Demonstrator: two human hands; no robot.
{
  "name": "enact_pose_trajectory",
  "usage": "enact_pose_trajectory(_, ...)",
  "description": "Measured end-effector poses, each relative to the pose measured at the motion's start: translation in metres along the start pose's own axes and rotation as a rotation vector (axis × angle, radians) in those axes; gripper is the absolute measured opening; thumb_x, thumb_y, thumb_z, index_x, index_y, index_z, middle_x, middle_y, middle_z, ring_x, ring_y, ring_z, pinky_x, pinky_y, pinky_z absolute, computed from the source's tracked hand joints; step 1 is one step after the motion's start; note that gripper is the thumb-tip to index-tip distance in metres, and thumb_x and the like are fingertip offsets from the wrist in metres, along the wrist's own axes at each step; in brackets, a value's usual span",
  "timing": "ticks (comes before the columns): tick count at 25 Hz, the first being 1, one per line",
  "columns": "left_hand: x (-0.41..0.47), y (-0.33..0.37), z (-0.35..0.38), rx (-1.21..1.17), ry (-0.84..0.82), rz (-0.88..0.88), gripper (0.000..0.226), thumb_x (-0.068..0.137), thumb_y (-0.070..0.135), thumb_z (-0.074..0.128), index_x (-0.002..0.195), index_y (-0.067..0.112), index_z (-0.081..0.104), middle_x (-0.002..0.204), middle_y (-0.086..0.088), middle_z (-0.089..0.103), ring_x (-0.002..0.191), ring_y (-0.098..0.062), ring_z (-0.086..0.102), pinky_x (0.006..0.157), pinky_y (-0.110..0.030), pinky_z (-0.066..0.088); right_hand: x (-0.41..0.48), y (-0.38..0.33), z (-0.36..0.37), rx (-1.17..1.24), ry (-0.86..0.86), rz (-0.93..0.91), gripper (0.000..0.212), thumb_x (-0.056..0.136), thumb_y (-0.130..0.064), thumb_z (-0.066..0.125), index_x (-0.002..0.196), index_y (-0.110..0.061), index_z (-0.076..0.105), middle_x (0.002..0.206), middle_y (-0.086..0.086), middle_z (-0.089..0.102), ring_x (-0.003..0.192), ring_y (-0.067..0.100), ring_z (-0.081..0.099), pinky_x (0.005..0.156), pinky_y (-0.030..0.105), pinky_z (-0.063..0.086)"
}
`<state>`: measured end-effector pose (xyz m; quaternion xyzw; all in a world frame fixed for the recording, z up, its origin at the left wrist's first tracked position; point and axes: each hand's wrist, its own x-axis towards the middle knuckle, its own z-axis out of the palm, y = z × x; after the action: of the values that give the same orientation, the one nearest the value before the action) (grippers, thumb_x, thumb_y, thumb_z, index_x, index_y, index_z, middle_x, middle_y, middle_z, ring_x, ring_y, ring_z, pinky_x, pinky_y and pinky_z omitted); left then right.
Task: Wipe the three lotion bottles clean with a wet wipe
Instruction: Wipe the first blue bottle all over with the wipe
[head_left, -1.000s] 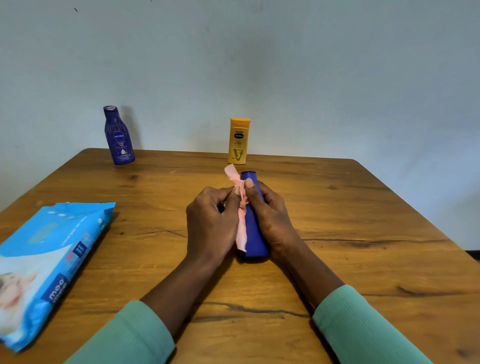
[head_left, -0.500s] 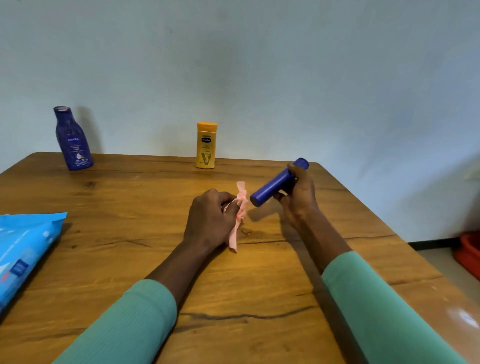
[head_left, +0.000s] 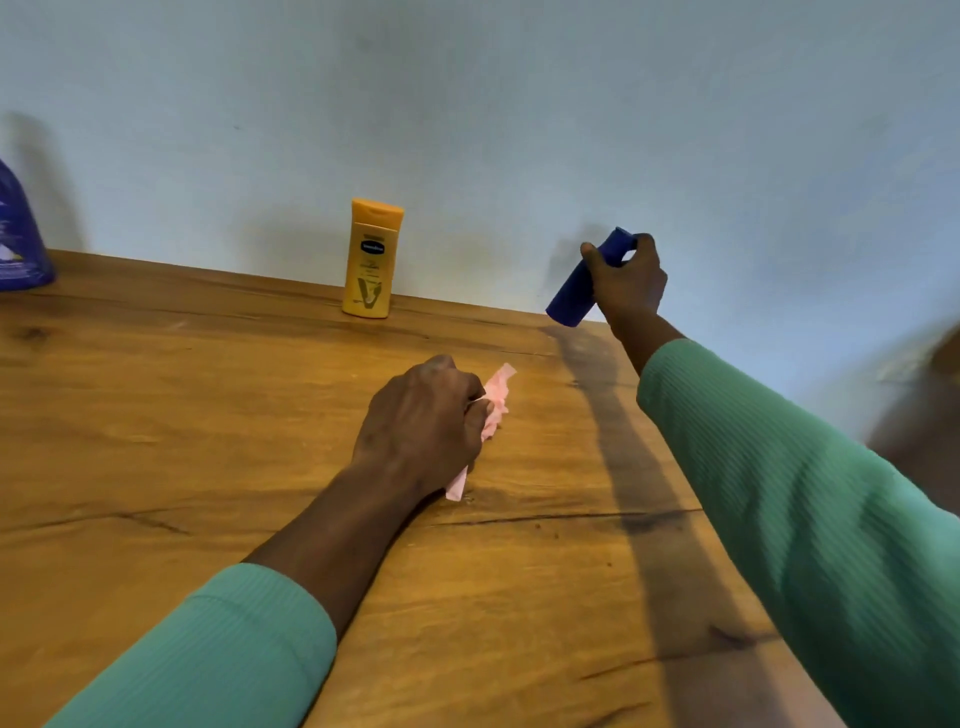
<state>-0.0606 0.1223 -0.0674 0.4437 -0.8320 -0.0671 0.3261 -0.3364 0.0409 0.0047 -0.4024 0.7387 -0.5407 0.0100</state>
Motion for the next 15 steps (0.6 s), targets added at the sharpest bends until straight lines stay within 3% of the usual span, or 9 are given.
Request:
enact_pose_trajectory(5,-0.001,-0.006,0.008,-0.008,-0.006,-0.008,0.027,0.101,0.043,0.061,0.118,0.027,0.075,0.104,0.004,0.063,0.083,-0.013,0.059,0.066,-0.028,0.042,0.01,0.034,0.033,-0.024,-0.091,0.028,0.05,0.093,-0.044,0.074,0.129,-0.016,0.057,0.119,0.001,0.066,0.099,0.019,0.061,0.085,0.031,0.047)
enact_pose_trajectory(10,0.007,-0.009,0.01,-0.015,-0.013,-0.017,0.029,0.1,0.045,0.06,0.12,0.029,0.075,0.105,0.006,0.063,0.087,-0.013,0.06,0.068,-0.03,0.048,0.021,0.039,0.041,0.011,-0.135,0.07,0.047,0.087,-0.044,0.08,0.121,-0.025,0.056,0.114,-0.004,0.064,0.105,0.023,0.067,0.094,0.048,0.06)
enact_pose_trajectory(13,0.007,-0.008,0.01,-0.02,-0.014,-0.024,0.029,0.1,0.045,0.06,0.121,0.03,0.074,0.105,0.006,0.063,0.086,-0.012,0.059,0.066,-0.028,0.044,0.023,0.041,0.039,0.036,-0.18,0.104,0.057,0.087,-0.042,0.081,0.134,-0.021,0.056,0.12,-0.002,0.063,0.112,0.026,0.065,0.098,0.051,0.059)
enact_pose_trajectory(15,0.008,-0.009,0.01,-0.02,0.001,-0.024,0.029,0.1,0.044,0.061,0.122,0.03,0.074,0.105,0.006,0.063,0.085,-0.012,0.057,0.066,-0.027,0.041,0.019,0.038,0.037,0.047,-0.196,0.141,0.074,0.087,-0.044,0.081,0.147,-0.018,0.047,0.13,0.003,0.061,0.12,0.027,0.062,0.105,0.044,0.054)
